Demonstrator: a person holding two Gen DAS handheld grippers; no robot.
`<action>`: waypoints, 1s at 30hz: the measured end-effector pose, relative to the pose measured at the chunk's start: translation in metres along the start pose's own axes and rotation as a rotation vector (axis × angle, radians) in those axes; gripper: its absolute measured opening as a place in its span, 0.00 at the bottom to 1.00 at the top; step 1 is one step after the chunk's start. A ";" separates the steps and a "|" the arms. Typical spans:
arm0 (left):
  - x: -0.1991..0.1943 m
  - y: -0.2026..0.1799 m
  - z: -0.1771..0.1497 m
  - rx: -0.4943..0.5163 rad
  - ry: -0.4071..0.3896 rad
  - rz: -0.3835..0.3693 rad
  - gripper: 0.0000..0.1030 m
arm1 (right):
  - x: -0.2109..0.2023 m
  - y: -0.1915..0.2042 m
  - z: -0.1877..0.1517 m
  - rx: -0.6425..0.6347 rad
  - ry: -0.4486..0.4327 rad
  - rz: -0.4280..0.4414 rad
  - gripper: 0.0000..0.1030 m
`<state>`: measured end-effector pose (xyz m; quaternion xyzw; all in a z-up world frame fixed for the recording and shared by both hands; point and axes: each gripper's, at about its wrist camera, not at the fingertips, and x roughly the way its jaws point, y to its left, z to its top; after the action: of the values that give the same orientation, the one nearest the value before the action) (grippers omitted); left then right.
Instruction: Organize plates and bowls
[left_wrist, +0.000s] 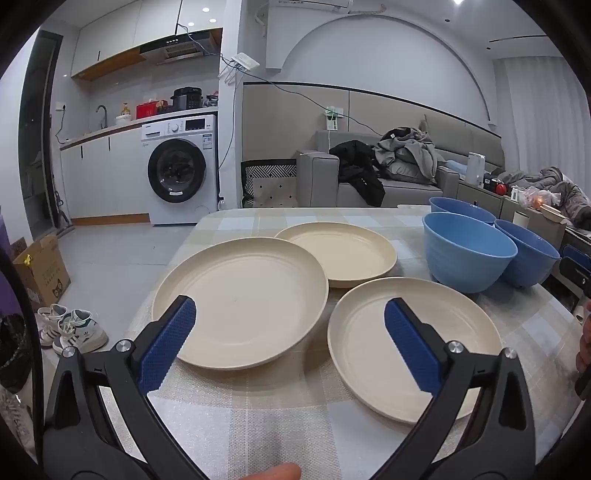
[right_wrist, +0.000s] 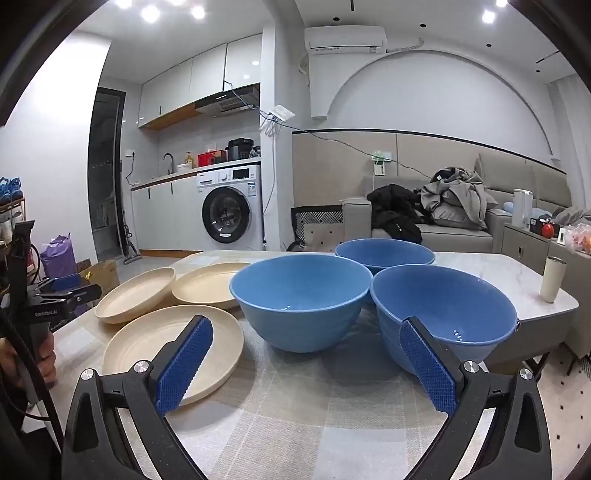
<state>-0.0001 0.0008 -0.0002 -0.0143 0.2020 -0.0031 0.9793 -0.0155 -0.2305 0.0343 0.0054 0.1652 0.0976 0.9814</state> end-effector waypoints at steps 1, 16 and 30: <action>0.000 0.000 0.000 0.000 0.000 0.001 0.99 | 0.000 -0.001 0.000 0.001 0.003 -0.004 1.00; 0.000 0.003 -0.001 -0.011 -0.011 -0.003 0.99 | 0.002 0.000 0.000 -0.009 0.015 0.013 1.00; 0.002 0.002 -0.002 -0.013 -0.010 -0.004 0.99 | 0.006 0.002 -0.004 -0.008 0.019 0.020 1.00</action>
<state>0.0008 0.0026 -0.0029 -0.0212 0.1973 -0.0038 0.9801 -0.0113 -0.2274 0.0282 0.0020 0.1739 0.1082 0.9788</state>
